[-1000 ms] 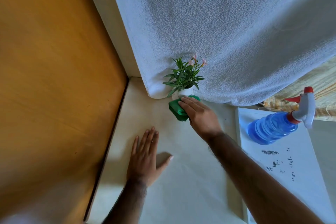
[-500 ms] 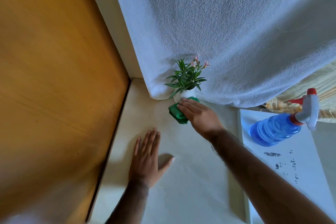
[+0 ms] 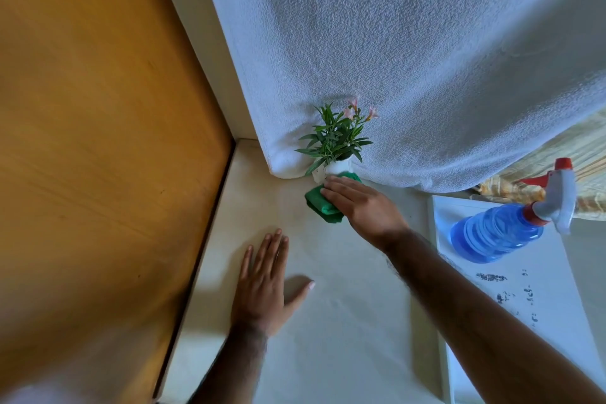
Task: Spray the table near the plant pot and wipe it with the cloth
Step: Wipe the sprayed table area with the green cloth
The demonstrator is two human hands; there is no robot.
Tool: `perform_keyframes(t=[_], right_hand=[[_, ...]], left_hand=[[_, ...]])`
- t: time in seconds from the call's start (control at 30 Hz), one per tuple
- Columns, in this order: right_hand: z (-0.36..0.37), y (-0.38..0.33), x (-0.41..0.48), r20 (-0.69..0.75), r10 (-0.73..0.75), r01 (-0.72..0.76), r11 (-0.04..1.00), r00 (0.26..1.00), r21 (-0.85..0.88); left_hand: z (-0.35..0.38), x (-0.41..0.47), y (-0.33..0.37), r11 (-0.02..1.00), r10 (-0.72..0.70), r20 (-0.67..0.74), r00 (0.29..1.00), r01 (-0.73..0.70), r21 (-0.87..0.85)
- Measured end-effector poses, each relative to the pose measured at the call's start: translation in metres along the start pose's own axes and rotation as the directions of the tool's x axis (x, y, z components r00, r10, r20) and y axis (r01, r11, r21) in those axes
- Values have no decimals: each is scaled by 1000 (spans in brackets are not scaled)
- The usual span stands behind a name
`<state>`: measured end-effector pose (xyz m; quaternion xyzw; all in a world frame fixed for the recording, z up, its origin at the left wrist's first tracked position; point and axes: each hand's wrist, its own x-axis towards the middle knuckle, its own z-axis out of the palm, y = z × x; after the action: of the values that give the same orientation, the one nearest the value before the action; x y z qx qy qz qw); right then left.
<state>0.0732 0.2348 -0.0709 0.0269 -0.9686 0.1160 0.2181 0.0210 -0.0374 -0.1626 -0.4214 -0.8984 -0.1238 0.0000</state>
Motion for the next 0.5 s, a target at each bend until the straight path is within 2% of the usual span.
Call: perform_keyframes(t=[0.1, 0.23, 0.4, 0.5], right_hand=[[-6, 1, 12, -24, -15, 15, 999, 1000, -33], [-2, 1, 0, 47, -38, 39, 999, 998, -25], [0, 3, -28, 96, 121, -119, 993, 988, -20], [-3, 0, -37, 100, 154, -153, 988, 983, -11]], left_hand=[[0, 0, 1, 1000, -1, 13, 1000, 1, 6], [-1, -1, 0, 1000, 4, -8, 1000, -4, 1], [-2, 1, 1, 1000, 7, -2, 1000, -7, -2], [-4, 1, 0, 1000, 4, 12, 1000, -4, 5]])
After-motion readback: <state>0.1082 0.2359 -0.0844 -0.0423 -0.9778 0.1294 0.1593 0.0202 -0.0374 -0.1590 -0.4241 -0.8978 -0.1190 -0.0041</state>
